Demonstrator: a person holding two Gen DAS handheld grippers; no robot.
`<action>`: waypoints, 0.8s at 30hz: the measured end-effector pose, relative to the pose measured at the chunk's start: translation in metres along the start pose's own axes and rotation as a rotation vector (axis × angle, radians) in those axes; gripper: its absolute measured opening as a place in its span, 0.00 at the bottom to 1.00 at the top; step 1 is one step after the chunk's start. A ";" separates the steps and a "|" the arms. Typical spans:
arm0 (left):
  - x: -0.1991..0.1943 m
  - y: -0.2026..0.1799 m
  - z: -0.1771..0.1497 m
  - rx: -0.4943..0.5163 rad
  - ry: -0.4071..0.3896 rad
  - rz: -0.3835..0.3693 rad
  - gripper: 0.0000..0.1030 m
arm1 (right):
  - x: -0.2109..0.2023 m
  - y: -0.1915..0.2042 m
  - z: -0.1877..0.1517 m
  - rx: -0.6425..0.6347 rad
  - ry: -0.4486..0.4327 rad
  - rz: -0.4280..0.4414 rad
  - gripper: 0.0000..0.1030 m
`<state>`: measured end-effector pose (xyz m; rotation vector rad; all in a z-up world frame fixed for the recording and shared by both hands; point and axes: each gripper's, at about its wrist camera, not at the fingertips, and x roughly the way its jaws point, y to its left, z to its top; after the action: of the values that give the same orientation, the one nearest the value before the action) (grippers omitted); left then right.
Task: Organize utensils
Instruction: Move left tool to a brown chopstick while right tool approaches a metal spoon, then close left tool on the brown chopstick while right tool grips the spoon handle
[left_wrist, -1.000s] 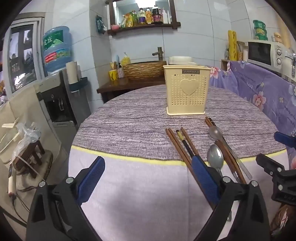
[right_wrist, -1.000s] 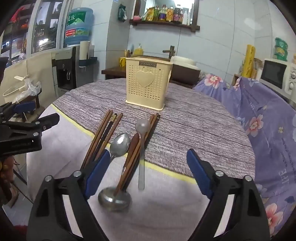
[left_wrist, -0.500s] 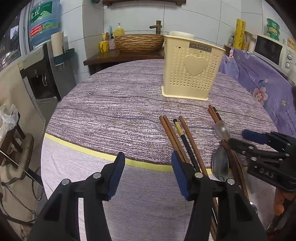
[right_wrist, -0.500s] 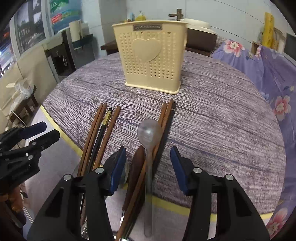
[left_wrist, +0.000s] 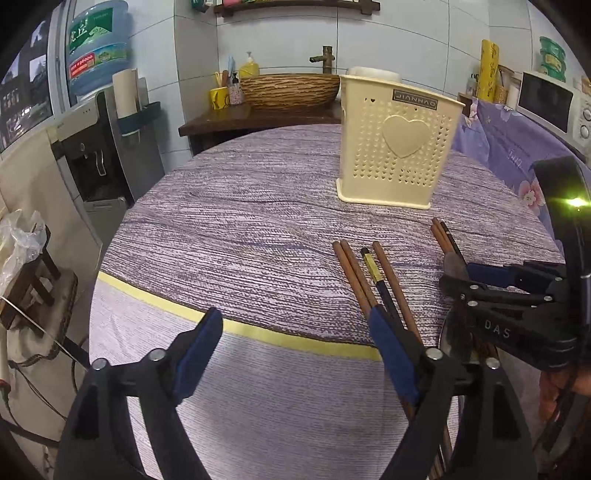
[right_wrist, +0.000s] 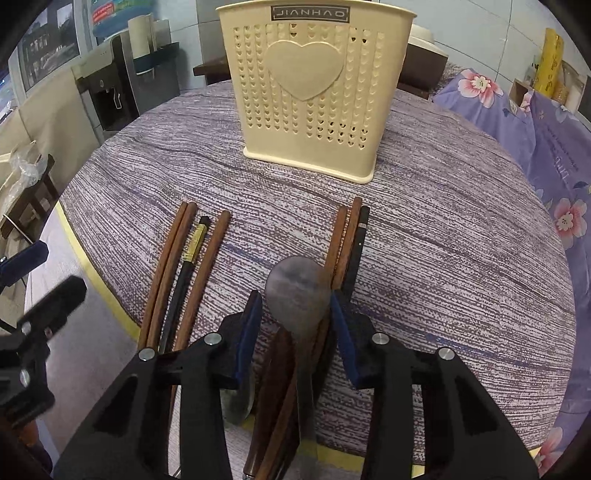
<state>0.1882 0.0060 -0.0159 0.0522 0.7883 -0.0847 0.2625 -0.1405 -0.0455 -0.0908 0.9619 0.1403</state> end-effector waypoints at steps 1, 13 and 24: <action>0.000 -0.001 0.000 0.003 -0.003 -0.003 0.82 | 0.000 0.000 0.001 -0.002 -0.004 -0.002 0.36; 0.024 -0.011 0.003 -0.008 0.102 -0.082 0.54 | -0.021 -0.016 0.000 0.046 -0.072 0.011 0.35; 0.050 -0.033 0.010 0.002 0.178 -0.112 0.24 | -0.051 -0.030 -0.012 0.102 -0.136 0.007 0.36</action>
<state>0.2274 -0.0302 -0.0446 0.0175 0.9690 -0.1886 0.2289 -0.1761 -0.0093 0.0157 0.8326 0.1023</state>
